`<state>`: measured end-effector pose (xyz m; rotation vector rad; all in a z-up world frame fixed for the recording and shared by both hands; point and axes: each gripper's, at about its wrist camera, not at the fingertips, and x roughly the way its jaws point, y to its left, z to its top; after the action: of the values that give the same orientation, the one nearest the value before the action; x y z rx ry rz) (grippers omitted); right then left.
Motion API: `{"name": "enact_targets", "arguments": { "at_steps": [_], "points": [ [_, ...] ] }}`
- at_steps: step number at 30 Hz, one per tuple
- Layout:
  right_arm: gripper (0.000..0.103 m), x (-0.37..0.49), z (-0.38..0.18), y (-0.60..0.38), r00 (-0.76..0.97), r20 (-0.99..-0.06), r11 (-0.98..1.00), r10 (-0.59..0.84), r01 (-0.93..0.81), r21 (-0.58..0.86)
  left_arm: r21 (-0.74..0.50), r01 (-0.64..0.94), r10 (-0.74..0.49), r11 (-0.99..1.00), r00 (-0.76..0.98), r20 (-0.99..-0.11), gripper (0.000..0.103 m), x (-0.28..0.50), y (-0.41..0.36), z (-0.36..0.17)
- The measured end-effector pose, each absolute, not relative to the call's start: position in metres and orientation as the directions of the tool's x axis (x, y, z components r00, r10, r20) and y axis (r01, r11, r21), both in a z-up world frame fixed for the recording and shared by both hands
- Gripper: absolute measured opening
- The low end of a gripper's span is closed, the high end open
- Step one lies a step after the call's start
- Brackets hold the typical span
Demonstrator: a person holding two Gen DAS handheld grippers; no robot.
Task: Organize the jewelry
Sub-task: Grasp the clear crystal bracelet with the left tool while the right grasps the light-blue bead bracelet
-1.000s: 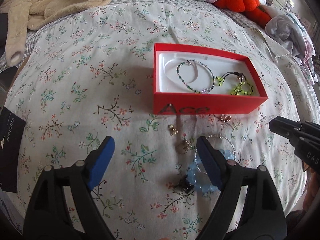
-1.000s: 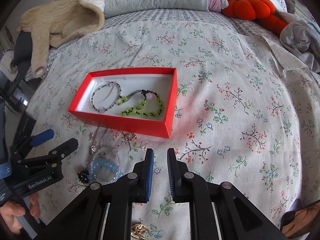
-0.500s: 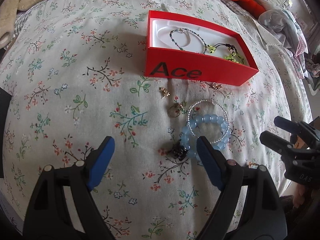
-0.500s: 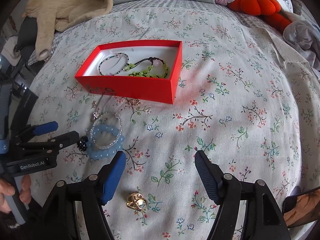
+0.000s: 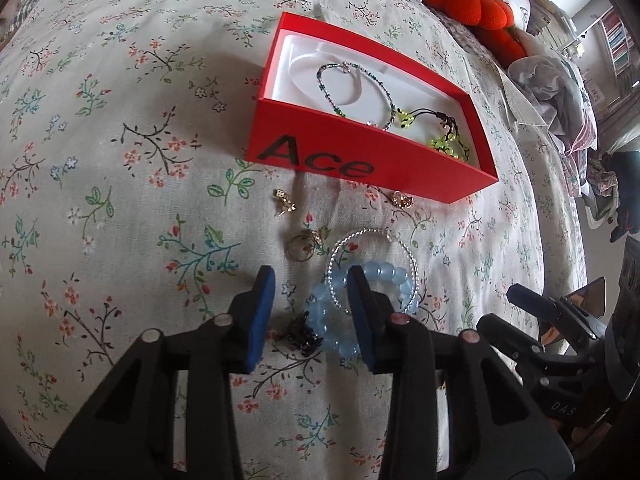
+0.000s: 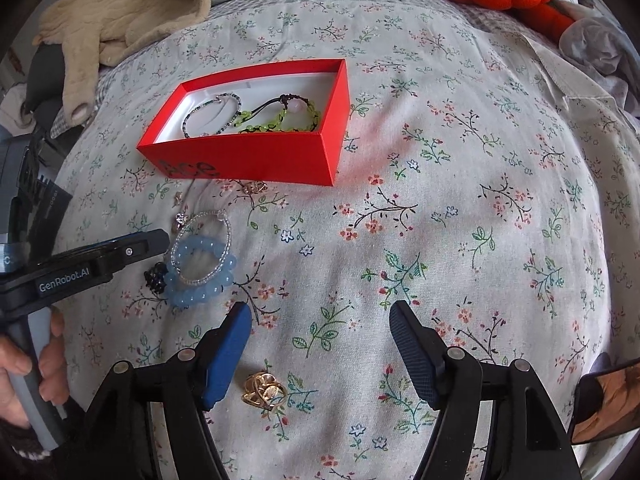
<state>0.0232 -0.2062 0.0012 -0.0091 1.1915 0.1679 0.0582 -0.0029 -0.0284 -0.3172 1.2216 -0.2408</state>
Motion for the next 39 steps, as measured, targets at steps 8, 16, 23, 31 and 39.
{"name": "enact_targets", "arguments": {
  "at_steps": [8,16,23,31,39],
  "points": [
    [0.073,0.027,0.0,-0.207,0.358,-0.926,0.989,0.121,-0.122,0.083,-0.342,-0.013,-0.318,0.94,0.335,-0.887,0.007,0.066,-0.019,-0.034],
    [0.073,0.03,-0.002,-0.201,0.351,-0.928,0.989,0.123,-0.125,0.084,-0.353,0.013,-0.332,0.936,0.37,-0.868,0.0,0.065,-0.022,-0.019],
    [0.073,0.035,0.001,-0.187,0.355,-0.923,0.985,0.146,-0.139,0.102,-0.357,0.05,-0.351,0.933,0.352,-0.868,0.001,0.062,-0.018,-0.018],
    [0.073,0.039,-0.002,-0.187,0.347,-0.926,0.985,0.147,-0.133,0.106,-0.363,-0.024,-0.339,0.931,0.304,-0.89,0.004,0.075,-0.022,-0.038],
    [0.073,0.04,-0.003,-0.196,0.345,-0.929,0.988,0.136,-0.11,0.104,-0.356,-0.057,-0.323,0.933,0.305,-0.896,0.004,0.084,-0.027,-0.045]
  ]
}}
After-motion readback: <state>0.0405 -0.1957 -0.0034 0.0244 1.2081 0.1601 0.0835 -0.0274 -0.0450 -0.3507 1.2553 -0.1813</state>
